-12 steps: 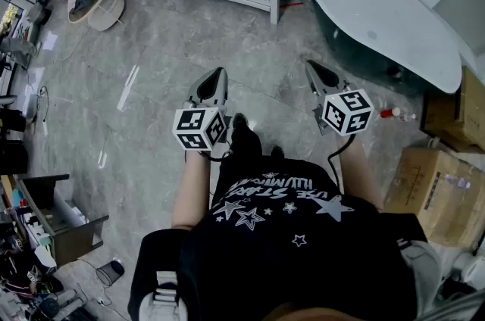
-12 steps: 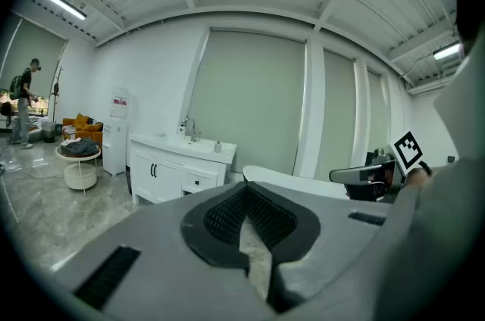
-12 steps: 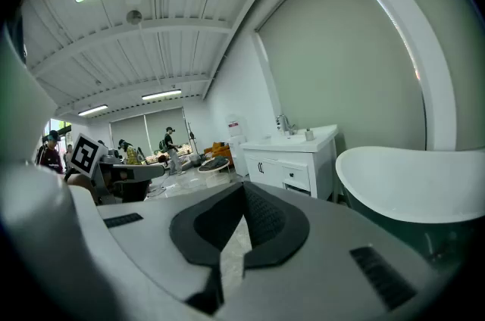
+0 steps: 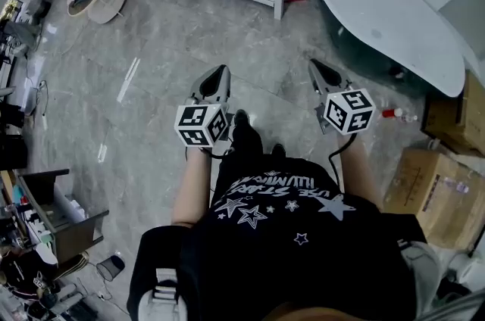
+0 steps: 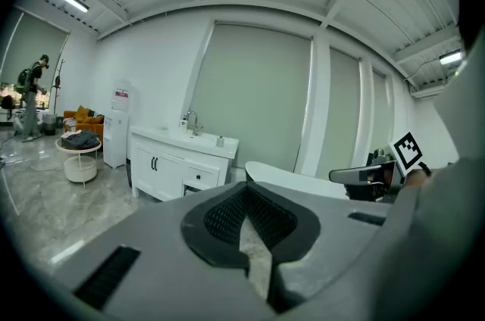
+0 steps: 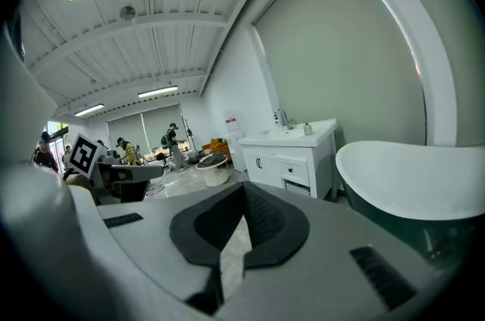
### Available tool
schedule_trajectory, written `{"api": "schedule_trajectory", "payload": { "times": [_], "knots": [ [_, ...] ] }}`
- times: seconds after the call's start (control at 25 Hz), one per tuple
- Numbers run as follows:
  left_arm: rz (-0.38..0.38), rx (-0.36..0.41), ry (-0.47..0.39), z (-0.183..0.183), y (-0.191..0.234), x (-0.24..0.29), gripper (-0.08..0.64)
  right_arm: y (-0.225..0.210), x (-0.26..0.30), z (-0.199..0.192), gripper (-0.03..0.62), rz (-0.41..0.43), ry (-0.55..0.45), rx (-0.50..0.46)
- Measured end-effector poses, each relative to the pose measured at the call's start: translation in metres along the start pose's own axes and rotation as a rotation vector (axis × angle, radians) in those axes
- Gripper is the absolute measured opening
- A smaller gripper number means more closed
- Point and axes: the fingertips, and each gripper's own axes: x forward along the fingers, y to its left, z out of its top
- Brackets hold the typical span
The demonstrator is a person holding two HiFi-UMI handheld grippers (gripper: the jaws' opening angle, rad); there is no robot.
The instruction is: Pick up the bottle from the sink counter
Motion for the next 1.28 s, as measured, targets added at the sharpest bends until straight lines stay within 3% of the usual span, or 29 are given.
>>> {"api": "schedule_trajectory", "payload": {
  "times": [0.24, 0.8, 1.28],
  "knots": [
    [-0.024, -0.026, 0.017, 0.007, 0.038, 0.031, 0.008, 0.000, 0.038, 0.019, 0.006, -0.007, -0.027, 0.014],
    [-0.149, -0.005, -0.002, 0.083, 0.172, 0.127, 0.008, -0.015, 0.193, 0.117, 0.006, -0.120, -0.100, -0.013],
    [-0.175, -0.026, 0.001, 0.100, 0.240, 0.169, 0.008, -0.022, 0.276, 0.127, 0.006, -0.157, -0.070, -0.010]
  ]
}}
